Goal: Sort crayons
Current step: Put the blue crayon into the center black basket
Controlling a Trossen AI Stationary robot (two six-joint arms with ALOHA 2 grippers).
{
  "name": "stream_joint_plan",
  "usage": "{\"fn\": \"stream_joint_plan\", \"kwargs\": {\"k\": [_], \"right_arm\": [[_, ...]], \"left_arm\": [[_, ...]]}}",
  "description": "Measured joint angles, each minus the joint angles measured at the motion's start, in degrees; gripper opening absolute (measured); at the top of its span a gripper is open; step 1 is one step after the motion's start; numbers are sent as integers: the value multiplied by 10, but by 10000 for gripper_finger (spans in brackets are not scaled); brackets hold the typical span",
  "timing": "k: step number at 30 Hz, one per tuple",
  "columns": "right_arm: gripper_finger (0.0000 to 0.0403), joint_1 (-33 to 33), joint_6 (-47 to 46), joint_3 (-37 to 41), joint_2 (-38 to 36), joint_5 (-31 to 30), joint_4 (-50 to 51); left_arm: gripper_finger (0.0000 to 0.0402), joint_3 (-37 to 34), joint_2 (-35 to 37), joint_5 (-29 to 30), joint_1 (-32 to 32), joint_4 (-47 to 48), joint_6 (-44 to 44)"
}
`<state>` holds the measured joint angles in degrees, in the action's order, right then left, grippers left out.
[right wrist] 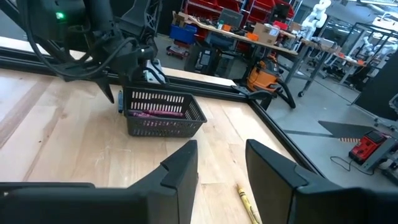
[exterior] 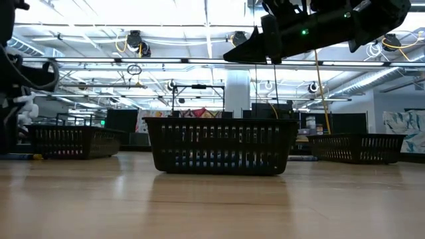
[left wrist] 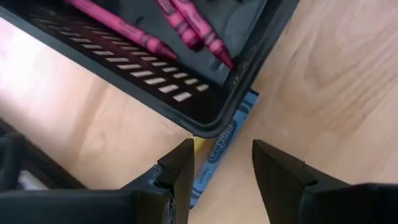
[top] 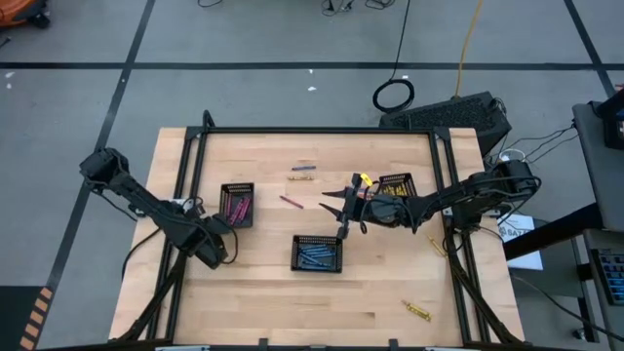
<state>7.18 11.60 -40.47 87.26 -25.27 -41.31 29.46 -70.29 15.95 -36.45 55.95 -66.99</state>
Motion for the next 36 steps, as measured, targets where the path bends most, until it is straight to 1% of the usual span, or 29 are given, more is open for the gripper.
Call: {"fn": "stream_joint_plan", "kwargs": {"k": [4, 11, 14, 19, 21, 25, 27, 30, 33, 36], "right_arm": [[121, 0, 0, 0, 0, 0, 2], [121, 0, -4, 0, 0, 0, 4], [121, 0, -4, 0, 0, 0, 4], [121, 0, -4, 0, 0, 0, 4], [121, 0, -4, 0, 0, 0, 6], [121, 1, -3, 0, 0, 1, 12], [121, 6, 13, 0, -3, -1, 16], [121, 25, 37, 0, -34, -23, 57], [121, 46, 41, 0, -86, -54, 147], [121, 65, 16, 0, -142, -63, 239]], "left_arm": [[154, -19, 0, -8, 6, -36, 19], [154, -21, 1, -28, 8, -76, 68], [154, -15, 0, -53, 8, -95, 88], [154, -3, 0, -119, 7, -136, 111], [149, -3, 0, -132, 8, -162, 121], [118, -12, 0, -144, 7, -231, 146], [96, -15, 0, -147, 7, -243, 160], [61, -15, 0, -147, 7, -244, 164], [20, -15, 0, -149, 7, -256, 164], [5, -15, 0, -149, 8, -293, 164]]}}
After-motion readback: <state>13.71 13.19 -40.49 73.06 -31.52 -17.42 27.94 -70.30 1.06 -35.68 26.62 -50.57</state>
